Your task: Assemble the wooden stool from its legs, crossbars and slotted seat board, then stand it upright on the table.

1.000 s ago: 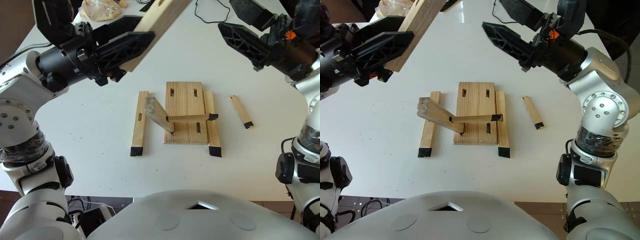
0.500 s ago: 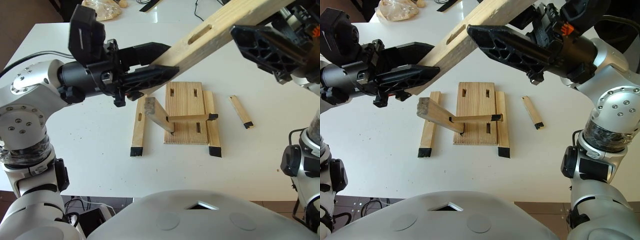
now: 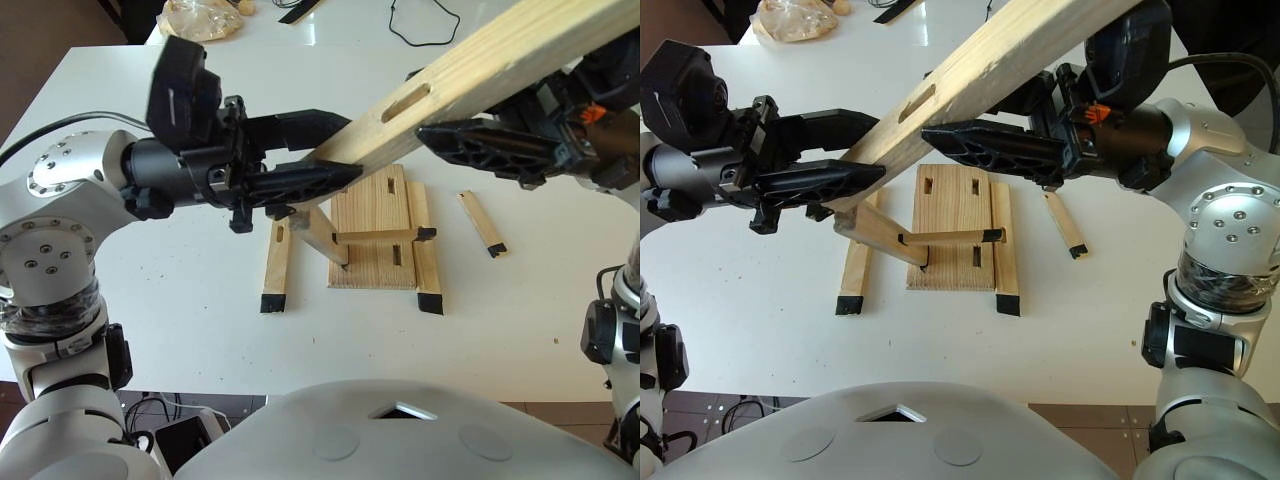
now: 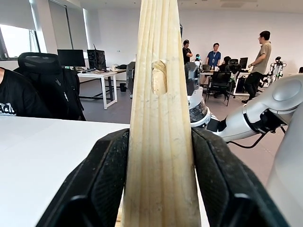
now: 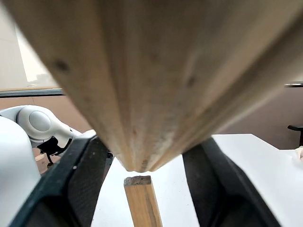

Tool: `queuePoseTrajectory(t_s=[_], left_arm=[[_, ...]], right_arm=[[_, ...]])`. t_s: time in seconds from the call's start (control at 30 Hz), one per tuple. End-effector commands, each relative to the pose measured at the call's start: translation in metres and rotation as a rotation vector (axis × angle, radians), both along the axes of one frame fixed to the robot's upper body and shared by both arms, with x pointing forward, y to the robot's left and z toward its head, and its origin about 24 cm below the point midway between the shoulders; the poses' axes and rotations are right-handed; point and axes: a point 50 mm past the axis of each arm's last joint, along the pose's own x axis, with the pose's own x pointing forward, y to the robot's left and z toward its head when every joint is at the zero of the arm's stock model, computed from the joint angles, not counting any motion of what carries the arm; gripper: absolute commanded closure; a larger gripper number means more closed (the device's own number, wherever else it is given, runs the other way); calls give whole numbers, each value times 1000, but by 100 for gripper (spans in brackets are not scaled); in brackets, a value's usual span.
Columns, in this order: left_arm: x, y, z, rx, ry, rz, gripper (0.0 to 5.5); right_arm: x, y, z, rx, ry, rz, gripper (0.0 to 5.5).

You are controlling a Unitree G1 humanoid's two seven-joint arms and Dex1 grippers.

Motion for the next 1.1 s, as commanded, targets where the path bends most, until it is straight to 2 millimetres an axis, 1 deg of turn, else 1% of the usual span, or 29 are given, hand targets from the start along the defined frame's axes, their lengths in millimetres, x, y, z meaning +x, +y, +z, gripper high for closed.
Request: queuePoseTrajectory(t_s=[0.03,0.17,0.23,0.27,0.37,0.5,0.63,0.73,0.77,0.83,0.9,0.93,0.97,1.03,1.1], left_arm=[[6,3,-1,41,-22,54,345],[5,1,-3,58,-9,47,345],[9,1,-3,55,7,70,345],[12,2,-3,55,6,95,317],[18,2,-1,44,-5,128,280],[28,3,3,31,-20,187,205],[31,7,4,40,-25,200,203],[32,13,1,47,-20,210,203],[34,16,-1,54,-13,224,203],[42,30,-14,103,5,306,203],[49,49,-33,175,33,396,203],[49,55,-41,206,46,416,203],[48,60,-49,248,48,423,203],[37,62,-64,335,40,390,203],[28,59,-69,350,40,344,203]], right_arm=[[-5,1,-1,-34,-29,34,346],[-5,1,-1,-34,-33,37,346],[-5,0,-1,-33,-35,34,346],[-5,0,0,-29,-38,31,346],[-2,-2,2,-8,-53,7,347],[6,-6,6,18,-79,-68,347],[14,-11,10,21,-97,-138,347],[21,-18,9,-7,-114,-205,347],[23,-22,8,-23,-122,-230,347],[27,-30,6,-75,-143,-285,347],[30,-40,-1,-165,-169,-335,347],[31,-44,-4,-208,-182,-352,347],[31,-48,-8,-244,-190,-363,347],[32,-56,-16,-320,-196,-381,347],[32,-64,-25,-392,-194,-391,347]])
